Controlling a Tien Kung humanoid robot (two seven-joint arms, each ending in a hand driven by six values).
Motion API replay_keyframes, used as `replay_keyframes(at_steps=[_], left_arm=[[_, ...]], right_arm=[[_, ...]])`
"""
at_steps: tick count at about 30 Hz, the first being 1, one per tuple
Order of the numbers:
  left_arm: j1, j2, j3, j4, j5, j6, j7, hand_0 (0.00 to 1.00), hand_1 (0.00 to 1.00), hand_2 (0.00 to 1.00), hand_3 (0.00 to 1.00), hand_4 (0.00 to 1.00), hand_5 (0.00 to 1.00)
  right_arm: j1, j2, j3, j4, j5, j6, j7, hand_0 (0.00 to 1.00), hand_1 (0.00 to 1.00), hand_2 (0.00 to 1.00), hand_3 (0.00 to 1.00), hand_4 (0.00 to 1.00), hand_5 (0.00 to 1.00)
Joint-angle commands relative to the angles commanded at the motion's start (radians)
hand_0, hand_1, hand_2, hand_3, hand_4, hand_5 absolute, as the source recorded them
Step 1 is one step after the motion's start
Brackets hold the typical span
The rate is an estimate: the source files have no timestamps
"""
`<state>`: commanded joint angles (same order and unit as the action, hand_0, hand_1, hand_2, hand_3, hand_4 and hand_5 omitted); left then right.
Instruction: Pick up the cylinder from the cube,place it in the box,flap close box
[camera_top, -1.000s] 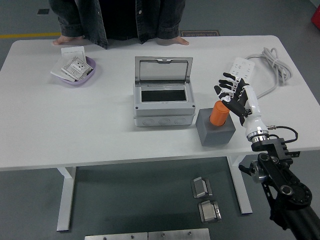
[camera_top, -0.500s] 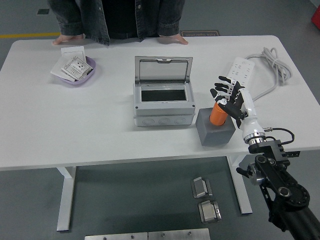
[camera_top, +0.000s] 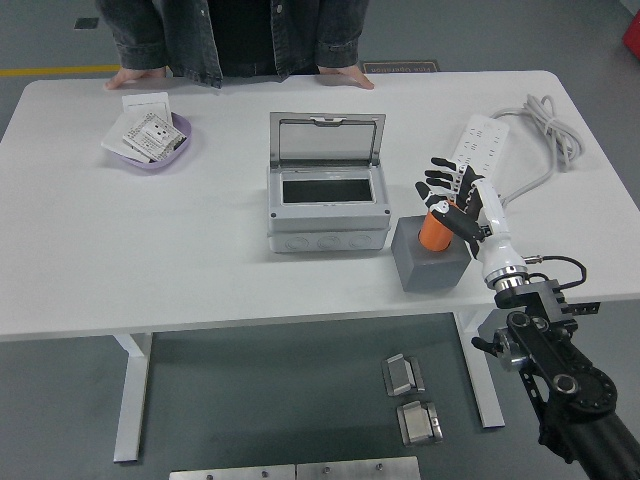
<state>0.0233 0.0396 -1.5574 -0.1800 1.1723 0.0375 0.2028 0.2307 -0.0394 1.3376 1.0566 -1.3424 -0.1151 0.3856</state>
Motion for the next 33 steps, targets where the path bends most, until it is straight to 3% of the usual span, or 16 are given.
replay_keyframes(at_steps=[8,9,14,15,26,33], left_arm=[[-0.005,-0.001,0.003,0.000,0.000,0.000,-0.001,0.632,0.636,0.589,0.588,0.651,0.193],[-0.005,-0.001,0.003,0.000,0.001,-0.001,-0.001,0.632,0.636,0.589,0.588,0.651,0.193],[-0.007,-0.003,0.005,0.000,0.002,-0.002,-0.001,0.632,0.636,0.589,0.588,0.651,0.193],[-0.007,-0.002,0.006,0.000,0.002,-0.002,-0.001,0.633,0.636,0.589,0.587,0.651,0.193],[-0.010,-0.003,0.007,0.000,0.009,-0.003,0.000,0.633,0.635,0.589,0.588,0.651,0.193],[-0.010,-0.004,0.008,0.000,0.012,-0.004,0.000,0.633,0.634,0.589,0.587,0.652,0.193]], right_arm=[[0.001,-0.003,-0.007,-0.014,-0.040,-0.017,-0.006,0.526,0.694,0.677,0.733,0.881,0.319],[0.000,-0.003,-0.008,-0.017,-0.044,-0.019,-0.006,0.526,0.693,0.678,0.740,0.811,0.117],[-0.004,-0.003,-0.017,-0.025,-0.053,-0.026,-0.007,0.526,0.693,0.678,0.740,0.811,0.117],[-0.006,-0.003,-0.020,-0.027,-0.052,-0.026,-0.006,0.526,0.694,0.679,0.747,0.742,0.011],[-0.020,0.016,-0.055,-0.030,0.061,-0.033,0.023,0.526,0.691,0.676,0.734,0.697,0.002],[-0.026,0.020,-0.061,-0.033,0.139,-0.033,0.034,0.528,0.668,0.645,0.676,0.672,0.002]])
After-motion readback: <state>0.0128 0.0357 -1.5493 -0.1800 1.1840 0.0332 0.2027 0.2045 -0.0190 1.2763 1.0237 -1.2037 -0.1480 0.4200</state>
